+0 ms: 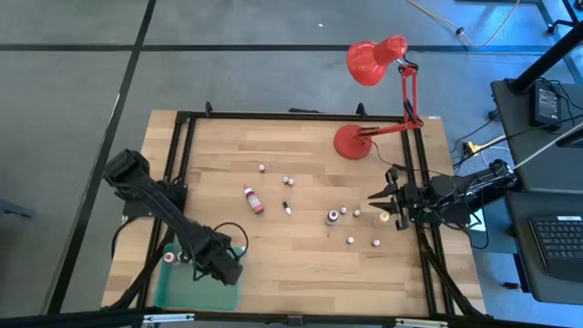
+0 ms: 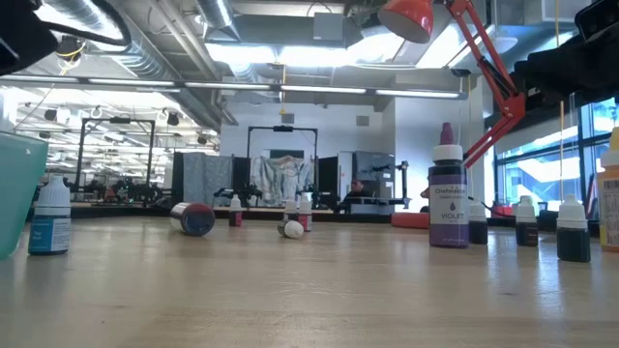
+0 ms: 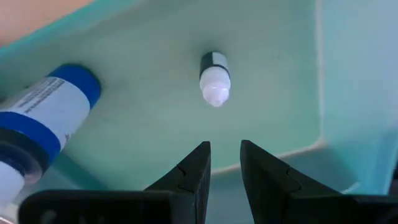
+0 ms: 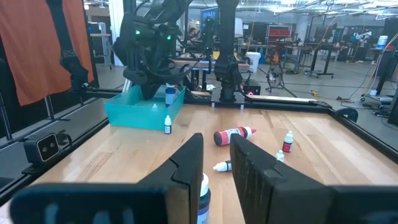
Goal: Pick & Place food coloring
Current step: Put the blue food coloring into the blue bin
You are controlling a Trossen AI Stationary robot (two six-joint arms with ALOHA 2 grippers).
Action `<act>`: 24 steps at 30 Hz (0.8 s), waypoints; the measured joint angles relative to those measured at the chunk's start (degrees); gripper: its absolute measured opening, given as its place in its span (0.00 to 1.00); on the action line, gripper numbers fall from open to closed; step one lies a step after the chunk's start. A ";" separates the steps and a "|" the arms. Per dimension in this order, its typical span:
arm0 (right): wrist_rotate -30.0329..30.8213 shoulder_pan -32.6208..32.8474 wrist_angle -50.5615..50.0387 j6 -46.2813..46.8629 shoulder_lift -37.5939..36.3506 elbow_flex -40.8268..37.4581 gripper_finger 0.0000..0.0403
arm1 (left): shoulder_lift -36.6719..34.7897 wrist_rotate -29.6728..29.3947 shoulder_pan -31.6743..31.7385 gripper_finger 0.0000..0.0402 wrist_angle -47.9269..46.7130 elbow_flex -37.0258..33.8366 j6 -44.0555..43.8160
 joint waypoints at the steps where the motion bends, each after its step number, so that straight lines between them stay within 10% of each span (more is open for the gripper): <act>1: 0.00 -0.02 0.00 -0.02 -0.02 0.02 0.21 | -0.42 -0.49 0.02 0.21 0.04 0.00 0.29; 24: 0.00 -0.01 0.00 -0.02 -0.01 0.02 0.21 | -7.78 -22.72 10.98 0.21 1.05 0.02 36.01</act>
